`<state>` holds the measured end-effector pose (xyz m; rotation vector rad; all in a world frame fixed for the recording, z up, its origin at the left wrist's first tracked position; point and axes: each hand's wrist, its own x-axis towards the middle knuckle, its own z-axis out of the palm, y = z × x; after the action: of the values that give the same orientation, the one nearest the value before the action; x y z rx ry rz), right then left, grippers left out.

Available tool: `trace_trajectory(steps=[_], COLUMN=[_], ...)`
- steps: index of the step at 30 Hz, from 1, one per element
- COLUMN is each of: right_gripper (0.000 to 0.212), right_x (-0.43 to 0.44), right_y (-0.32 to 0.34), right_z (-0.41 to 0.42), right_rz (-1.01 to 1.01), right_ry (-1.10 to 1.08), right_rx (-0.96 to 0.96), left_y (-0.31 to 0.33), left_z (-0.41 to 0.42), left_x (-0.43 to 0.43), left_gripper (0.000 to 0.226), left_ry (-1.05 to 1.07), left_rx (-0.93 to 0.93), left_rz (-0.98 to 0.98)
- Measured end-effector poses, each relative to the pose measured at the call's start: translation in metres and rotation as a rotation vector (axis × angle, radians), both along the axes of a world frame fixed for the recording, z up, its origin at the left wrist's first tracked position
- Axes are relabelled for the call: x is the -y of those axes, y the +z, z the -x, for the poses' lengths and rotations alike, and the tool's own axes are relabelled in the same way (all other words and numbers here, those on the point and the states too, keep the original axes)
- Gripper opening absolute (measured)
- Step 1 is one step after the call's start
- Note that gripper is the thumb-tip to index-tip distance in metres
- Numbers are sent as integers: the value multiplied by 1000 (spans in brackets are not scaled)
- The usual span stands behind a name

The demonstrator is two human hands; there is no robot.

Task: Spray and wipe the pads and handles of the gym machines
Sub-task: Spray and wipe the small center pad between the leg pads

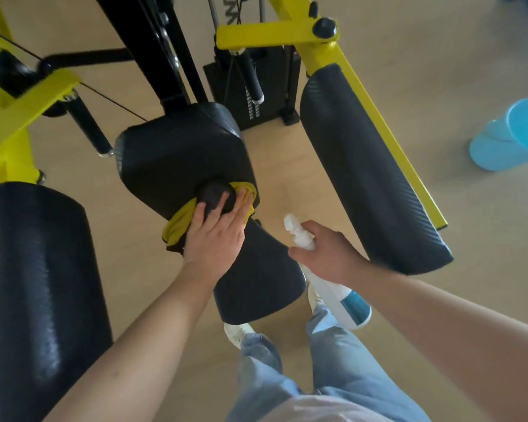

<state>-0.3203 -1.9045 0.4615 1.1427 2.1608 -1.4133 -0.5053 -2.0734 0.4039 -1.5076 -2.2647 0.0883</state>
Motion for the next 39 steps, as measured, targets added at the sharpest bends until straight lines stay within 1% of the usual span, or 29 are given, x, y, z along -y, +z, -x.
trace_trajectory(steps=[3,5,9,11,14,16,17,18,19,20,23,25,28,31,33,35,37,39], right_gripper=[35,32,31,31,29,31,31,31,30,30,30,32,43,47,47,45,44,46], right_x=[2,5,16,21,24,25,24,24,24,24,22,21,17,10,6,6,6,6], right_y=[4,5,1,-1,-5,-9,-12,-14,-15,-16,-22,-25,-26,-30,-34,-37,-38,-39], right_z=[11,18,28,30,28,24,23,22,22,22,21,17,15,14,12,10,9,7], right_rz=[-8,-17,-23,-20,-11,-15,-20,-23,-26,-30,-22,-19,-1,38,36,25,27,23], right_ry=[39,62,86,101,115,136,152,170,186,197,204,228,252,277,281,282,283,278], right_rx=[-11,-11,-9,-2,5,35,54,74,89,98,109,111,106,104,91,82,86,99], left_y=[34,47,37,24,-2,-22,-29,-36,-41,-46,-60,-65,-58,-50,-42,-38,-40,-52], left_z=[6,15,17,13,3,0,-1,-2,-3,-3,0,3,6,-4,-15,-22,-27,-29], left_x=[-17,-25,-31,-34,-25,-21,-18,-13,-9,-5,11,27,30,-2,-31,-57,-77,-79], left_gripper=[70,70,75,82,101,105,106,104,99,94,85,78,75,77,76,69,60,61], left_ry=[83,103,166,181,133,117,123,125,130,124,93,57,42,131,219,261,229,112], left_rx=[-76,-104,-224,-203,-99,-21,-9,46,146,204,-34,-87,-127,-79,14,97,108,2], left_rz=[-95,-170,-236,-226,-158,-113,-60,17,94,117,97,85,69,45,25,2,36,172])
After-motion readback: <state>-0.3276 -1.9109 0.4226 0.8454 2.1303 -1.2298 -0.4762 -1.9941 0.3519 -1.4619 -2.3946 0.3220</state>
